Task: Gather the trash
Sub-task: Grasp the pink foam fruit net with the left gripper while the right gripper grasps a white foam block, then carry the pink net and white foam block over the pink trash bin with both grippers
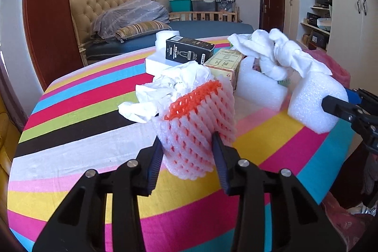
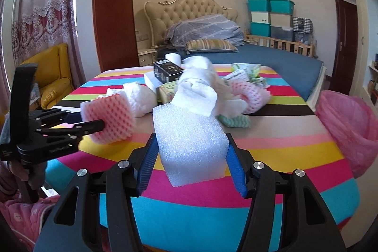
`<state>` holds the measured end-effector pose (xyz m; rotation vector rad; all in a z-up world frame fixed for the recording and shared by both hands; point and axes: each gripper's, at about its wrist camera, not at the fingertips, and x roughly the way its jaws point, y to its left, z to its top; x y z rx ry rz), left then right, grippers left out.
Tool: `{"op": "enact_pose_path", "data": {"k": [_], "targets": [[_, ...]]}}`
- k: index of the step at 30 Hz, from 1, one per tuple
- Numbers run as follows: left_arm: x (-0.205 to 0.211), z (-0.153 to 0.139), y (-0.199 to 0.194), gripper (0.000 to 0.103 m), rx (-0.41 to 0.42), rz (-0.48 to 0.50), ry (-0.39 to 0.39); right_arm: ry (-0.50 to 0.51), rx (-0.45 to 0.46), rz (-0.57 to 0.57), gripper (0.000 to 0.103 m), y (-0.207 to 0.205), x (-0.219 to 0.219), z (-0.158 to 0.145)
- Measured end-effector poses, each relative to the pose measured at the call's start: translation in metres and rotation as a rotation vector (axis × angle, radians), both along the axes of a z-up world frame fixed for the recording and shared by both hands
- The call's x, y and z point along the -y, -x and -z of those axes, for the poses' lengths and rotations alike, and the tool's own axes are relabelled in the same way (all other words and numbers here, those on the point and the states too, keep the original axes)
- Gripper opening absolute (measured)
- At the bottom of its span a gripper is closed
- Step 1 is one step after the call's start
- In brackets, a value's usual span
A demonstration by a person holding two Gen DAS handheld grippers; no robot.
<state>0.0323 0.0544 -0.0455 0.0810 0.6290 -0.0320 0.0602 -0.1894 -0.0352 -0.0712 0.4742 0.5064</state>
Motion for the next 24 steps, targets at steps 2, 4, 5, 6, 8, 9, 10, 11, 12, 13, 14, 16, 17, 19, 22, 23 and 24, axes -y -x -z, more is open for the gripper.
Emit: {"op": "enact_pose_path", "data": {"k": [2, 4, 5, 6, 8, 9, 10, 11, 12, 13, 14, 16, 17, 19, 22, 23, 24], "targets": [[0.005, -0.005, 0.007, 0.04, 0.029, 0.006, -0.011, 0.014, 0.007, 0.021, 0.054, 0.001, 0.006, 0.002], [0.009, -0.012, 0.013, 0.04, 0.062, 0.019, -0.018, 0.033, -0.009, 0.007, 0.054, 0.0, 0.009, 0.003], [0.012, -0.016, 0.015, 0.04, 0.079, 0.028, -0.019, 0.003, -0.024, -0.058, 0.054, 0.003, 0.011, 0.001], [0.016, -0.019, 0.017, 0.04, 0.091, 0.037, -0.022, -0.022, -0.005, -0.09, 0.054, 0.01, 0.014, -0.003], [0.022, -0.024, 0.019, 0.04, 0.11, 0.049, -0.032, 0.002, 0.033, -0.085, 0.054, 0.019, 0.014, -0.008], [0.024, -0.026, 0.02, 0.04, 0.117, 0.054, -0.033, 0.015, 0.048, -0.074, 0.054, 0.021, 0.015, -0.01], [0.027, -0.029, 0.019, 0.04, 0.119, 0.059, -0.032, 0.019, 0.06, -0.056, 0.054, 0.022, 0.018, -0.012], [0.029, -0.031, 0.018, 0.04, 0.121, 0.064, -0.03, 0.018, 0.069, -0.036, 0.054, 0.022, 0.023, -0.014], [0.031, -0.033, 0.019, 0.04, 0.122, 0.07, -0.028, 0.018, 0.076, -0.012, 0.054, 0.021, 0.028, -0.015], [0.034, -0.034, 0.018, 0.04, 0.123, 0.079, -0.027, 0.019, 0.08, 0.006, 0.054, 0.02, 0.032, -0.016], [0.038, -0.035, 0.018, 0.04, 0.125, 0.088, -0.03, 0.023, 0.081, 0.028, 0.054, 0.015, 0.036, -0.016], [0.045, -0.036, 0.014, 0.04, 0.126, 0.106, -0.039, 0.024, 0.074, 0.078, 0.054, 0.009, 0.047, -0.014], [0.048, -0.036, 0.012, 0.04, 0.122, 0.114, -0.04, 0.02, 0.067, 0.095, 0.054, 0.005, 0.051, -0.013], [0.056, -0.034, 0.007, 0.04, 0.106, 0.135, -0.034, 0.017, 0.052, 0.126, 0.054, -0.001, 0.059, -0.011], [0.067, -0.033, -0.001, 0.04, 0.094, 0.166, -0.026, 0.035, 0.044, 0.18, 0.055, -0.007, 0.069, -0.009], [0.072, -0.035, -0.003, 0.04, 0.096, 0.178, -0.026, 0.037, 0.042, 0.194, 0.055, -0.009, 0.073, -0.009], [0.075, -0.036, -0.005, 0.04, 0.098, 0.189, -0.024, 0.037, 0.039, 0.208, 0.055, -0.011, 0.077, -0.009]]}}
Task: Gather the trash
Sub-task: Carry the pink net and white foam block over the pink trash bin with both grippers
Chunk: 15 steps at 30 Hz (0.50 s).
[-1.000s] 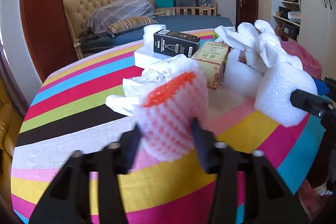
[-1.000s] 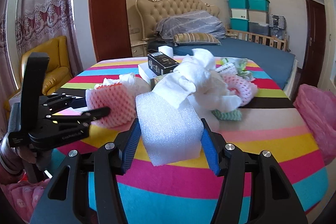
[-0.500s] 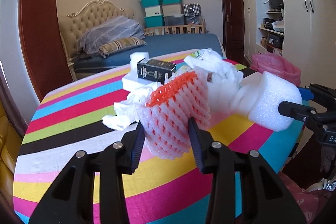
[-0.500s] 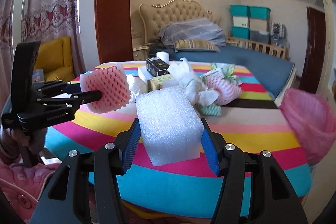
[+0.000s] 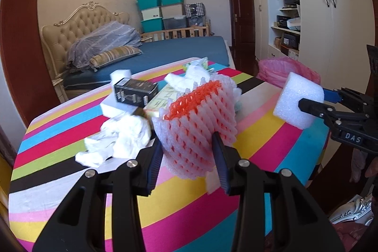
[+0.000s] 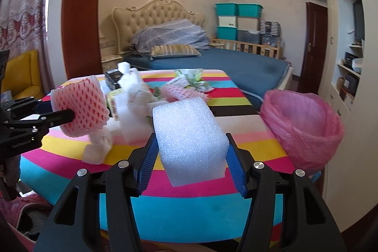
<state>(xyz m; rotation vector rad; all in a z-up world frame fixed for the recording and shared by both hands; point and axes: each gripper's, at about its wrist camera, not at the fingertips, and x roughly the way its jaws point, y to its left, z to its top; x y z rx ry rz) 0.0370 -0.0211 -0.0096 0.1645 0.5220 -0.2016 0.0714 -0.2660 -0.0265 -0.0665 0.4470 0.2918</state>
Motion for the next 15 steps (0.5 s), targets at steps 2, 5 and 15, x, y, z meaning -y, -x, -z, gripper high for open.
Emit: {"op": "enact_pose_path", "data": {"k": [2, 5, 15], "targets": [[0.012, -0.003, -0.006, 0.04, 0.0, 0.026, 0.011, -0.006, -0.009, 0.036, 0.055, -0.005, 0.011, 0.0], [0.026, -0.006, -0.018, 0.04, -0.013, 0.058, 0.031, -0.006, -0.013, 0.088, 0.055, -0.01, 0.022, -0.001], [0.088, -0.01, -0.064, 0.041, -0.042, 0.175, 0.036, 0.007, 0.014, 0.215, 0.055, -0.026, 0.072, -0.002]]}}
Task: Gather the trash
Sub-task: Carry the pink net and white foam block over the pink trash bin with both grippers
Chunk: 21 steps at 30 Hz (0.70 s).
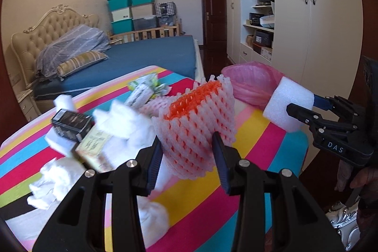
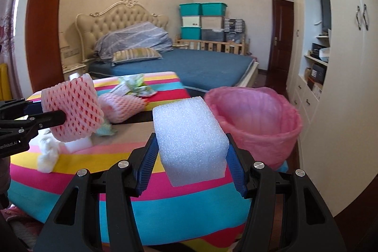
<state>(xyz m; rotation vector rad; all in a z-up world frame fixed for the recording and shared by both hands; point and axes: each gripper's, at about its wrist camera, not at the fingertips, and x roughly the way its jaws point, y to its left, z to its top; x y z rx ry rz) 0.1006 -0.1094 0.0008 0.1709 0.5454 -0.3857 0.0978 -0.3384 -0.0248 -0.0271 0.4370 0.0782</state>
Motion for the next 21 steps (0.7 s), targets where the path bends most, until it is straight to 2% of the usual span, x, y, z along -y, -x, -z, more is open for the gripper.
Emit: {"op": "enact_pose_path", "data": {"k": [11, 15, 21], "targets": [[0.077, -0.002, -0.076, 0.041, -0.092, 0.098, 0.048, 0.005, 0.051, 0.092, 0.055, -0.028, 0.062, 0.002], [0.104, -0.01, -0.103, 0.041, -0.097, 0.14, 0.071, -0.022, 0.083, 0.121, 0.055, -0.041, 0.095, -0.002], [0.16, -0.016, -0.139, 0.041, -0.064, 0.165, 0.043, -0.076, 0.094, 0.156, 0.055, -0.068, 0.132, -0.005]]}}
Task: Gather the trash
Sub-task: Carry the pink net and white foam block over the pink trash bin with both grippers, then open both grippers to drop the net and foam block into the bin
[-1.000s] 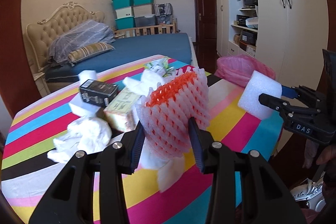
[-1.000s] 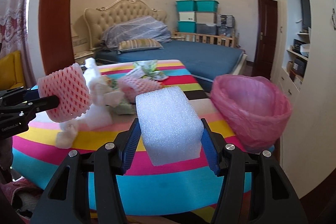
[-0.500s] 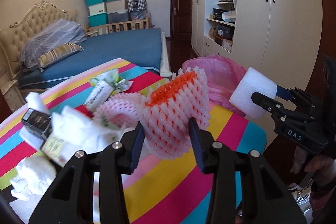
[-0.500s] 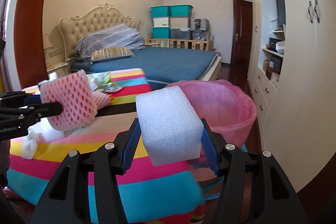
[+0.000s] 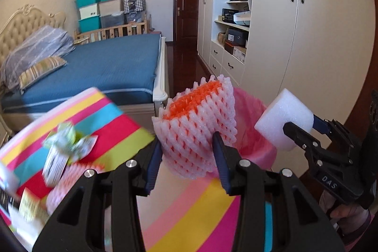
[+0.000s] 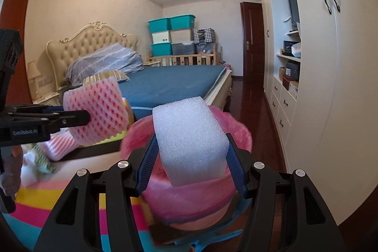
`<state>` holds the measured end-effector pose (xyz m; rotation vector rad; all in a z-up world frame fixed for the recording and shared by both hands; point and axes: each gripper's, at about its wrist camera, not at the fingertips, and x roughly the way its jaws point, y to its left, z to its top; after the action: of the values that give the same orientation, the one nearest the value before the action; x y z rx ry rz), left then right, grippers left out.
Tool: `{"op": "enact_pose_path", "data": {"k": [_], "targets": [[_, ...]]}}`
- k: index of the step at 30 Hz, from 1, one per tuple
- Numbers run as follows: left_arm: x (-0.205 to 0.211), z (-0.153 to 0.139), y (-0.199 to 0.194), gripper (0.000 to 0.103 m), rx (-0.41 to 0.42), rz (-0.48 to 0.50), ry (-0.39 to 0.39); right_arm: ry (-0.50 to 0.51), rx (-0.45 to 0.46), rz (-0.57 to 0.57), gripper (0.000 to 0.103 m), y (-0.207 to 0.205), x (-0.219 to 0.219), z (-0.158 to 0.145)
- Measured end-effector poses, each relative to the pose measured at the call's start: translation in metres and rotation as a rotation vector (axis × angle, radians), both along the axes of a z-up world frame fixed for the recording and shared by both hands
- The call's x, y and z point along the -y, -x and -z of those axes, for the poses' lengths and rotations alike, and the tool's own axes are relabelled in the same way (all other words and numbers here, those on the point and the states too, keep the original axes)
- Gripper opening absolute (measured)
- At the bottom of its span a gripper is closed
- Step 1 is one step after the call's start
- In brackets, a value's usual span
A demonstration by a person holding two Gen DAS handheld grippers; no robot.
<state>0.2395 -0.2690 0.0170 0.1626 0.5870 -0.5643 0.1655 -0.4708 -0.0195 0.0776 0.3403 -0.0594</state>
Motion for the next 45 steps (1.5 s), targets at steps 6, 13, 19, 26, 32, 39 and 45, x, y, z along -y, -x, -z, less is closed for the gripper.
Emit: {"op": "enact_pose_path", "data": {"k": [6, 13, 19, 26, 32, 39, 45], "targets": [[0.034, 0.007, -0.032, 0.045, -0.004, -0.014, 0.011, -0.009, -0.024, 0.01, 0.056, -0.029, 0.022, 0.004], [0.044, 0.021, -0.057, 0.07, -0.051, -0.059, 0.065, -0.012, -0.064, 0.034, 0.079, -0.038, 0.031, 0.026], [0.01, 0.007, -0.024, 0.089, 0.046, -0.097, 0.093, 0.027, -0.02, 0.043, 0.082, -0.004, 0.02, 0.02], [-0.05, -0.005, 0.036, 0.098, 0.021, -0.127, 0.162, 0.024, 0.032, 0.003, 0.085, 0.037, -0.019, 0.005], [-0.101, -0.001, 0.091, 0.098, 0.065, -0.118, 0.064, -0.015, 0.006, -0.102, 0.085, 0.053, -0.065, 0.005], [-0.193, 0.005, 0.137, 0.098, 0.114, -0.282, 0.018, 0.03, -0.03, -0.305, 0.085, 0.062, -0.147, 0.007], [-0.274, 0.02, 0.164, 0.098, 0.106, -0.481, 0.029, 0.068, -0.076, -0.423, 0.085, 0.069, -0.21, 0.014]]}}
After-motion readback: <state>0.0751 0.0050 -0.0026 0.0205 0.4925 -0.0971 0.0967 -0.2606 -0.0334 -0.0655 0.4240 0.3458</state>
